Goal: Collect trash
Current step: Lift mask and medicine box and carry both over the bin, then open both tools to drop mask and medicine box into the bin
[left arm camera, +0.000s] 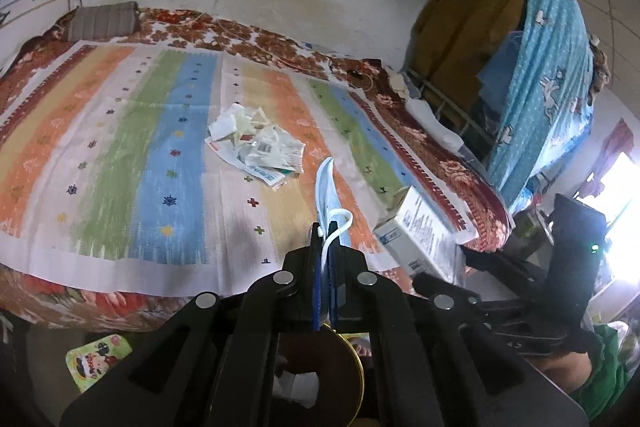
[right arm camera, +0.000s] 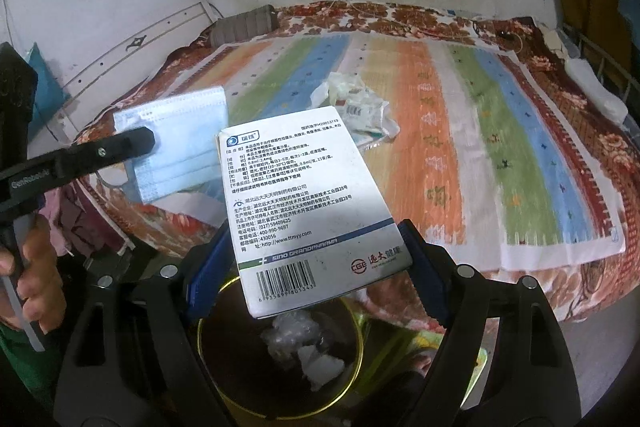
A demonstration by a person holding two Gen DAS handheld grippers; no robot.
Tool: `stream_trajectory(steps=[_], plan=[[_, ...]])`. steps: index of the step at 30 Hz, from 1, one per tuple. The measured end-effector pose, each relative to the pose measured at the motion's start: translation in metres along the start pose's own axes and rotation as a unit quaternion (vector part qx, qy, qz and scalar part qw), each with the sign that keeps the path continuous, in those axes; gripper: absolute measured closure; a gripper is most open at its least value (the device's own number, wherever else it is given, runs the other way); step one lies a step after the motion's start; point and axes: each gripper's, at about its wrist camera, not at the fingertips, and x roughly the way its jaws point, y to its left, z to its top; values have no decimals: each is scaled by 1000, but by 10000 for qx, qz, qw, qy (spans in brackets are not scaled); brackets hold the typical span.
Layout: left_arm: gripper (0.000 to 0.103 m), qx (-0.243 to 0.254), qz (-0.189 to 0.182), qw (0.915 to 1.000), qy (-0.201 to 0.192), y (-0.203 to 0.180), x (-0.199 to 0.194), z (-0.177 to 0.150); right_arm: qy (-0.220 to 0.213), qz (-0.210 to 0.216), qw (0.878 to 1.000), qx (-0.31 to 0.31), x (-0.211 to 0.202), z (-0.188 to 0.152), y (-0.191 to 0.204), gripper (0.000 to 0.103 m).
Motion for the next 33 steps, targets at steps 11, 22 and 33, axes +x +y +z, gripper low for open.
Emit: stream_trajectory(steps=[11, 22, 33], plan=[[101, -347, 281, 9971, 611, 6, 4, -34, 248, -40, 9997, -77, 1, -29, 9, 27], [101, -740, 647, 9879, 1200, 16, 14, -62, 790, -69, 9967, -168, 16, -55, 19, 27], [101, -1001, 864, 9717, 1958, 28, 45, -78, 1719, -71, 9850, -104, 50, -81, 21, 27]])
